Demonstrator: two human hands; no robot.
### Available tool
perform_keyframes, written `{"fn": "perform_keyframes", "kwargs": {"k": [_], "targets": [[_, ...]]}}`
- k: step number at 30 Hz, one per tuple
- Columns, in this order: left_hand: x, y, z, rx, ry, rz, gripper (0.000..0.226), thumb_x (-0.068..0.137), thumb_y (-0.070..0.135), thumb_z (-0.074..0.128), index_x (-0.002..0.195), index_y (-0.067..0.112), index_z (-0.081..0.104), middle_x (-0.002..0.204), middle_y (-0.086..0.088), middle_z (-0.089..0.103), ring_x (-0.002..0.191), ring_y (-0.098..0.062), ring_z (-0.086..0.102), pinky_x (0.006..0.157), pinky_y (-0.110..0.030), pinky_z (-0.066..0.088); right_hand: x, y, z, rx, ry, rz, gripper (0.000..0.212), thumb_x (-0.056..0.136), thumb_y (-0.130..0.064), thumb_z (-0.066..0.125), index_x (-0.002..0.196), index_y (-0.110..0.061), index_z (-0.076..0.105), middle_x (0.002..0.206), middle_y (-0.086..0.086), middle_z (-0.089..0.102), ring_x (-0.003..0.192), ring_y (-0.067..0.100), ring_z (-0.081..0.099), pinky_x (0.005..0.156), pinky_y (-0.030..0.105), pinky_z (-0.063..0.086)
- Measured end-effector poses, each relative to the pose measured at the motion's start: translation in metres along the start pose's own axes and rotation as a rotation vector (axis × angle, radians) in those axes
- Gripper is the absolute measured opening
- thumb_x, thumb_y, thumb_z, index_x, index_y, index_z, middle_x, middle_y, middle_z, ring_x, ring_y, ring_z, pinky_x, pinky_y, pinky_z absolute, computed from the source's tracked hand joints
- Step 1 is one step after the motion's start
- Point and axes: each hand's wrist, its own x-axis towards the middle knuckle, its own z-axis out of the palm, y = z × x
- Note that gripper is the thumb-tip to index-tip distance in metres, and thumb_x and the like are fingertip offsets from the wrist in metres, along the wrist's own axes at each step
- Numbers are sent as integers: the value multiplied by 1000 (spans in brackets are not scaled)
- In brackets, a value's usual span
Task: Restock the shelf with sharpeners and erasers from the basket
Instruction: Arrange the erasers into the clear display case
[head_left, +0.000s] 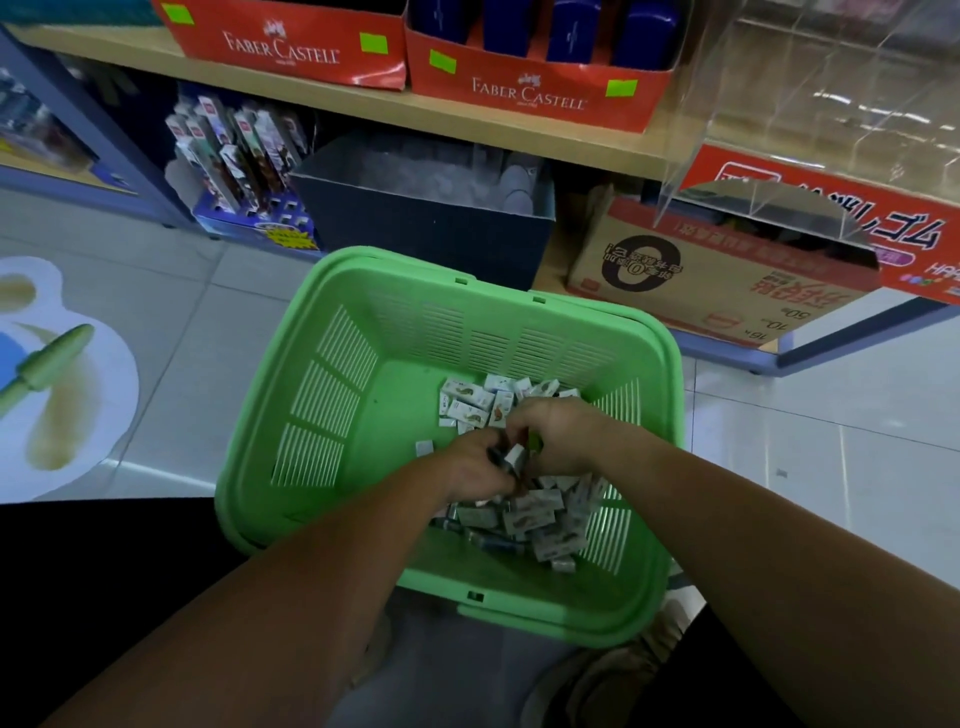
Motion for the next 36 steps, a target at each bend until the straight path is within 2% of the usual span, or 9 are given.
{"fn": "perform_keyframes", "kwargs": {"k": [5, 8, 13, 18, 24, 28, 31, 33, 36], "targets": [[-2, -4, -5, -62, 24, 33, 67, 83, 20, 85, 143, 22, 55, 128, 4, 66, 111, -17, 63, 98, -33, 52, -6, 10, -4, 222, 33, 26, 32, 82, -29, 87, 108, -29, 68, 114, -4, 63, 102, 22, 64, 84, 41, 59], [-6, -2, -19, -142, 125, 63, 37, 80, 18, 86, 112, 20, 67, 108, 1, 72, 99, -19, 68, 92, -38, 56, -15, 7, -14, 558, 96, 92, 25, 83, -22, 87, 95, -29, 67, 110, 5, 63, 87, 30, 73, 56, 41, 62], [-29, 12, -37, -203, 201, 126, 40, 73, 4, 86, 107, 20, 71, 99, -3, 77, 95, -22, 74, 90, -44, 59, -29, -13, -32, 735, 167, 76, 21, 79, -16, 87, 90, -22, 71, 102, -2, 69, 93, 16, 66, 70, 28, 50], [-61, 28, -40, -285, 252, 298, 30, 77, 18, 90, 102, 13, 76, 97, -7, 78, 87, -18, 72, 84, -36, 59, -49, -24, -49, 986, 220, 85, 28, 72, 1, 85, 76, -21, 68, 97, 10, 71, 92, 32, 73, 82, 51, 64], [-105, 67, -45, -313, 271, 452, 32, 80, 32, 87, 104, 14, 75, 101, -12, 77, 95, -22, 75, 90, -40, 58, -80, -50, -73, 1268, 353, -8, 24, 87, -13, 83, 92, -13, 60, 72, 1, 62, 64, 11, 58, 55, 24, 47], [-133, 102, -47, -303, 260, 550, 24, 89, 19, 80, 113, 16, 74, 102, 2, 78, 92, -6, 72, 81, -22, 55, -102, -59, -90, 1432, 370, -57, 29, 91, -29, 79, 100, -15, 55, 74, 3, 54, 63, 12, 47, 60, 28, 36], [-155, 122, -50, -238, 255, 590, 26, 90, 27, 79, 115, 21, 73, 103, 4, 78, 95, -11, 71, 80, -27, 56, -119, -61, -112, 1466, 318, -27, 51, 76, -51, 87, 101, -17, 57, 87, 2, 55, 70, 11, 48, 66, 28, 39], [-168, 132, -54, -227, 258, 591, 25, 89, 26, 80, 111, 17, 73, 95, 8, 77, 87, -9, 70, 75, -26, 57, -127, -64, -123, 1463, 266, -17, 68, 70, -66, 86, 109, -15, 62, 113, -2, 62, 96, 11, 58, 89, 36, 50], [-187, 149, -58, -303, 303, 609, 17, 89, 16, 79, 100, 9, 69, 72, 13, 68, 63, -1, 59, 54, -14, 44, -135, -82, -134, 1487, 305, 15, 83, 67, -83, 74, 125, -27, 57, 144, -3, 49, 140, 11, 36, 128, 55, 14]]}}
